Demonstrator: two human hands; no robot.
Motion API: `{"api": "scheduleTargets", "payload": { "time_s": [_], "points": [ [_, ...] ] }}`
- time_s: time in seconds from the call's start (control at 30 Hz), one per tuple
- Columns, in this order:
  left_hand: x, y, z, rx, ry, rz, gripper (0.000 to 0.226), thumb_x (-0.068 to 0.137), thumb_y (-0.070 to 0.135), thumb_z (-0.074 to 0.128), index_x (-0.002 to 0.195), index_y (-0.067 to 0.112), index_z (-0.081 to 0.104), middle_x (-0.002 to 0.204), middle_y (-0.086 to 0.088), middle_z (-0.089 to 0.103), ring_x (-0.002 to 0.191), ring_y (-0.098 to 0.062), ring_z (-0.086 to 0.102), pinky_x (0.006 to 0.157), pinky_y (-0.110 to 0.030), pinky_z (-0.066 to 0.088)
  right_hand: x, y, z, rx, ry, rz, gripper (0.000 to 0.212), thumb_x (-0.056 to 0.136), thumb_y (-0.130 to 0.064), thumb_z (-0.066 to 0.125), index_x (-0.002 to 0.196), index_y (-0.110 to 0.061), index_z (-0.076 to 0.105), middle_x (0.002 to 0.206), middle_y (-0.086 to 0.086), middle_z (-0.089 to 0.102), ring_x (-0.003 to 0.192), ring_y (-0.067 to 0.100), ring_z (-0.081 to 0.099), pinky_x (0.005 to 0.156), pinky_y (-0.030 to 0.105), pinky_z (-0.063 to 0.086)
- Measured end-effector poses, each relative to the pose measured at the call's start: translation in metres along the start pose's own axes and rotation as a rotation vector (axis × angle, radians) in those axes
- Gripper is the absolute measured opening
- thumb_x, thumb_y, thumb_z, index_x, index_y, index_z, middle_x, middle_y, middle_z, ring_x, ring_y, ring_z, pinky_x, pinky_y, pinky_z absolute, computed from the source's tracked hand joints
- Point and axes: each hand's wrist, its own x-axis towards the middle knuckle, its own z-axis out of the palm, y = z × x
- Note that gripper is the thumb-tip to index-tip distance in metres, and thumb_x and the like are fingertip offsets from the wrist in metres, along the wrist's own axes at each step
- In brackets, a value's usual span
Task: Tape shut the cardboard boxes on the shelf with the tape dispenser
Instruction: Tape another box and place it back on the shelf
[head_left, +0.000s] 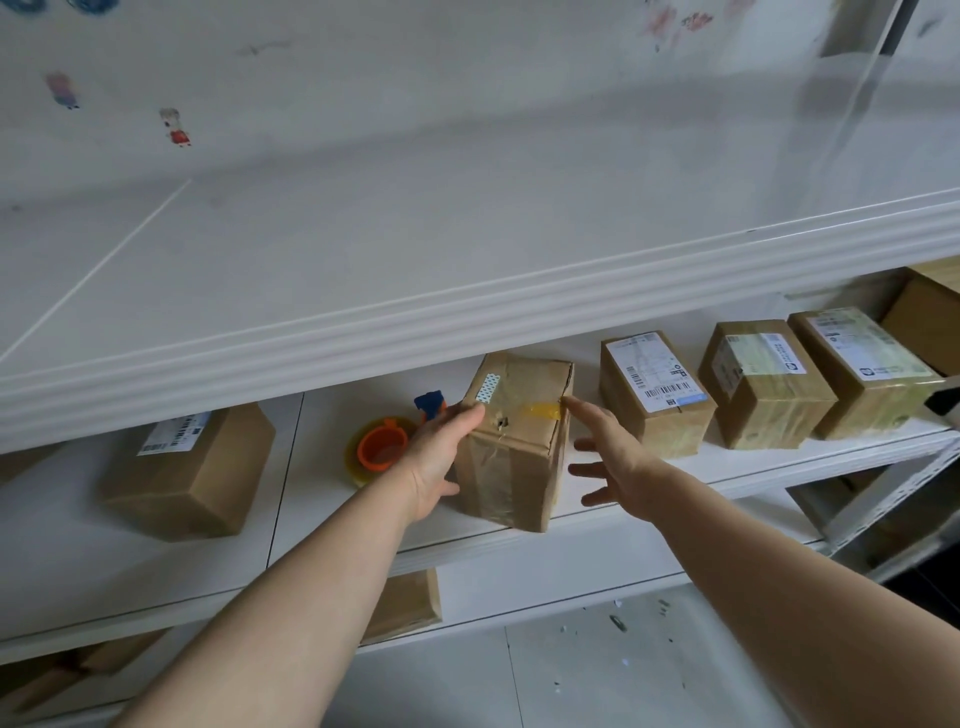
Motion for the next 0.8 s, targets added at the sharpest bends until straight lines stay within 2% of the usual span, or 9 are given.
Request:
{"api": "scheduleTargets", "payload": {
  "time_s": [0.07,0.2,0.27,0.33,0.43,0.5,0.57,0.67,0.8],
  "points": [
    [0.000,0.002,0.001,-0.004,0.011,0.009,0.044,0.085,0.047,0.065,0.126,0.037,0.056,0.137,0.001,0.053,0.130,-0.026,0.043,0.101,-0.063,0.036,0.000,-0.004,0.004,0.023,0.013,-0.006,0.078,0.083,-0.070,0.046,0.149,-0.040,0.018,0.152,0.003,0.031,0.129,0.035,0.040,0.096,0.055,0.038],
    [0.001,0.007,0.010,0.003,0.140,0.173,0.017,0.087,0.040,0.065,0.104,0.041,0.067,0.115,0.004,0.067,0.111,-0.020,0.060,0.095,-0.056,0.048,0.004,-0.006,0.009,0.058,0.120,-0.070,0.067,0.076,-0.063,0.060,0.131,-0.032,0.039,0.132,0.002,0.050,0.113,0.027,0.047,0.088,0.050,0.040],
    [0.006,0.007,0.013,-0.010,0.278,0.275,0.019,0.079,0.046,0.068,0.097,0.039,0.067,0.112,0.000,0.068,0.107,-0.022,0.062,0.097,-0.049,0.050,0.005,-0.008,0.010,0.057,0.157,-0.071,0.070,0.064,-0.062,0.067,0.117,-0.023,0.043,0.119,0.005,0.054,0.108,0.027,0.052,0.091,0.051,0.047],
    [0.015,0.005,0.013,-0.076,0.362,0.311,0.031,0.070,0.051,0.068,0.095,0.032,0.066,0.113,-0.006,0.066,0.108,-0.025,0.062,0.099,-0.047,0.048,0.007,-0.010,0.011,0.039,0.164,-0.084,0.060,0.067,-0.058,0.073,0.104,-0.020,0.045,0.110,0.005,0.055,0.105,0.025,0.055,0.091,0.051,0.051],
    [0.018,0.007,0.008,-0.100,0.310,0.279,0.019,0.086,0.039,0.064,0.095,0.022,0.065,0.113,-0.007,0.067,0.109,-0.025,0.062,0.101,-0.045,0.047,0.007,-0.012,0.014,-0.016,0.231,-0.131,0.049,0.074,-0.054,0.072,0.094,-0.017,0.046,0.101,0.005,0.056,0.092,0.019,0.055,0.084,0.040,0.053],
    [0.017,0.007,0.001,-0.123,0.298,0.255,0.014,0.095,0.030,0.056,0.089,0.019,0.062,0.104,-0.005,0.067,0.102,-0.024,0.062,0.096,-0.047,0.049,0.004,-0.014,0.017,-0.057,0.263,-0.173,0.050,0.078,-0.052,0.069,0.103,-0.015,0.047,0.102,0.003,0.055,0.088,0.016,0.053,0.073,0.031,0.045],
    [0.020,0.006,-0.014,0.012,0.426,0.249,0.015,0.098,0.029,0.050,0.092,0.021,0.062,0.101,-0.003,0.065,0.099,-0.024,0.059,0.094,-0.045,0.051,0.000,-0.018,0.019,-0.089,0.290,-0.249,0.054,0.082,-0.049,0.067,0.119,-0.016,0.047,0.110,0.001,0.055,0.095,0.017,0.053,0.077,0.029,0.041],
    [0.023,0.000,-0.035,0.385,0.616,0.176,0.025,0.099,0.022,0.045,0.116,0.016,0.062,0.111,-0.008,0.063,0.093,-0.026,0.056,0.083,-0.033,0.048,-0.002,-0.022,0.023,-0.217,0.429,-0.396,0.049,0.085,-0.040,0.064,0.126,-0.018,0.050,0.123,0.003,0.054,0.112,0.022,0.052,0.094,0.039,0.045],
    [0.019,-0.011,-0.052,0.748,0.623,0.150,0.030,0.096,0.014,0.044,0.119,0.018,0.063,0.118,-0.010,0.063,0.101,-0.032,0.059,0.074,-0.029,0.042,-0.011,-0.017,0.029,-0.351,0.648,-0.479,0.038,0.087,-0.017,0.053,0.126,-0.022,0.052,0.133,0.005,0.044,0.126,0.026,0.039,0.104,0.044,0.036]
  ]
}}
